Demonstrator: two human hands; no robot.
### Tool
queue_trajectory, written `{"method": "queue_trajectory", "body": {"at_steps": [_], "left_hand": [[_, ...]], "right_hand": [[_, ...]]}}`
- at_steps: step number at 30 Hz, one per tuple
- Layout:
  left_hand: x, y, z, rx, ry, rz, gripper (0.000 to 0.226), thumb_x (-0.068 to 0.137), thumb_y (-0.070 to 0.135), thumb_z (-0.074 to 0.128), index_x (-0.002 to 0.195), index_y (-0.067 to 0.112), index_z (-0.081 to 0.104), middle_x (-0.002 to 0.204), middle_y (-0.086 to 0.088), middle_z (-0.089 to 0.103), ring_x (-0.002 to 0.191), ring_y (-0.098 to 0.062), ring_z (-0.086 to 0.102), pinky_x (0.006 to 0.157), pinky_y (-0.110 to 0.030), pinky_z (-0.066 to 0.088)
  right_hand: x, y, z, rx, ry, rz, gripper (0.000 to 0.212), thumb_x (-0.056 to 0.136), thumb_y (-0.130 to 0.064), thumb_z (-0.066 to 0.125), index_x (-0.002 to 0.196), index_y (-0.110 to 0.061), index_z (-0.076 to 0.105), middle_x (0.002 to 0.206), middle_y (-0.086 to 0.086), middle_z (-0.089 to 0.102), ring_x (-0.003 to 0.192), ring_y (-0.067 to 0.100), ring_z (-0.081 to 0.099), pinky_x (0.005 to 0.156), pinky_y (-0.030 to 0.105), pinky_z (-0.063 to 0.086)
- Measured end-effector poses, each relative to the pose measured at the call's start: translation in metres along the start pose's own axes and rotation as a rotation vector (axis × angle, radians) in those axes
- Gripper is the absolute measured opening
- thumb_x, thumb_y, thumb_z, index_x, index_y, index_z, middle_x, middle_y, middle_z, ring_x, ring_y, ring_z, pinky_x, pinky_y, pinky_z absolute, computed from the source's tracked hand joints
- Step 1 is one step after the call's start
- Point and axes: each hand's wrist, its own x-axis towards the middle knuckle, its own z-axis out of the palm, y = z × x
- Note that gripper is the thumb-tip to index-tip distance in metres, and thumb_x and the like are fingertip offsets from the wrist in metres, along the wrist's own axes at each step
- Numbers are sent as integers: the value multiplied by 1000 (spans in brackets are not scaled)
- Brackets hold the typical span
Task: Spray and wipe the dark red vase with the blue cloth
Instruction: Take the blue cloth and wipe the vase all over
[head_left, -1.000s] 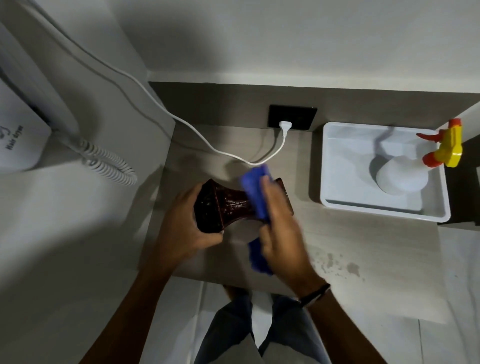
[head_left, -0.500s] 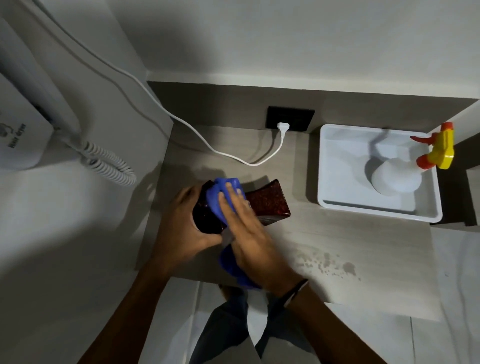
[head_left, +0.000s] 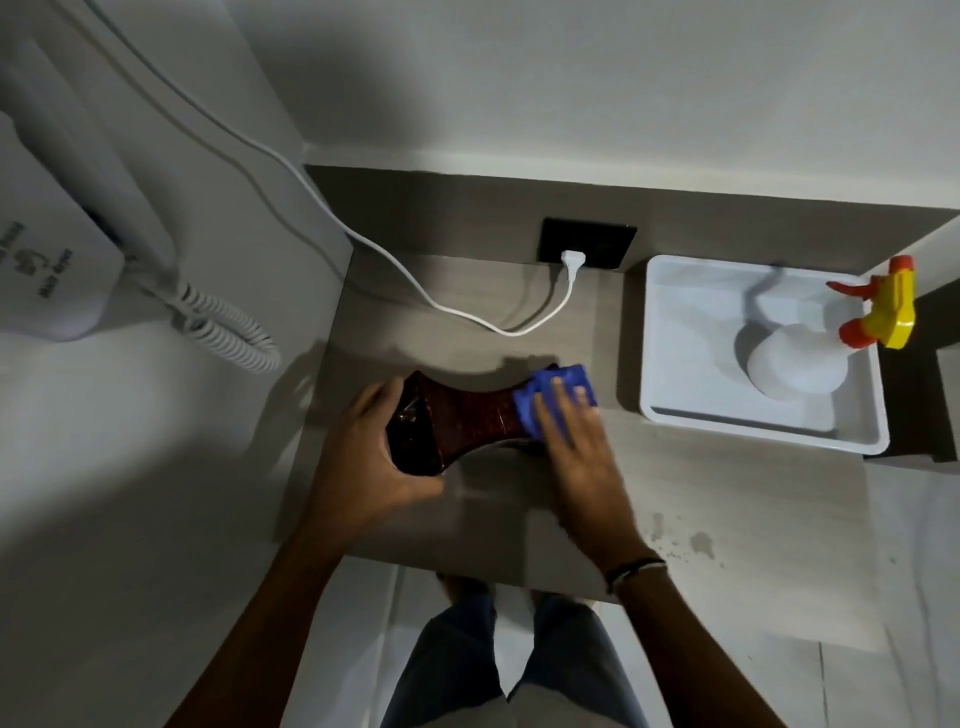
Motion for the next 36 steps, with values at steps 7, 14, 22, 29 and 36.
{"method": "queue_trajectory", "body": {"at_steps": [7, 14, 22, 29, 36], "left_hand": [[4, 3, 8, -348, 31, -177, 82, 60, 59, 85, 136, 34, 68, 123, 7, 75, 116, -12, 69, 102, -47, 57], [13, -6, 7, -302, -141, -71, 103, 80, 78, 65, 163, 59, 8, 167, 10, 39, 147, -14, 47, 117, -51, 46], [20, -16, 15, -24, 12, 99, 118, 55, 35, 103, 156, 16, 43, 148, -10, 53, 134, -25, 52, 109, -53, 50], [17, -11, 22, -106, 81, 173, 88, 57, 51, 80, 135, 23, 52, 130, 12, 53, 118, -6, 52, 96, -10, 38], [12, -17, 23, -54, 46, 60, 109, 50, 46, 88, 148, 17, 50, 137, -4, 57, 124, -19, 58, 98, -31, 48]], "right_hand": [[7, 27, -26, 719, -30, 522, 75, 99, 20, 46, 162, -21, 45, 147, -4, 64, 129, 4, 66, 107, 19, 57], [28, 26, -23, 909, 79, 636, 75, 94, 20, 41, 154, -23, 57, 138, 3, 74, 124, 20, 73, 108, 38, 59], [24, 0, -22, 588, 209, 494, 80, 95, 20, 49, 167, -11, 33, 161, -3, 51, 142, 1, 54, 127, 34, 43], [-10, -81, 31, 124, 24, -154, 99, 81, 14, 38, 172, -10, 8, 181, 15, 7, 169, 33, 7, 138, 48, 15], [0, -15, 13, -76, 86, 104, 85, 82, 29, 59, 161, 7, 35, 172, 30, 25, 162, 52, 19, 126, 71, 30]]}}
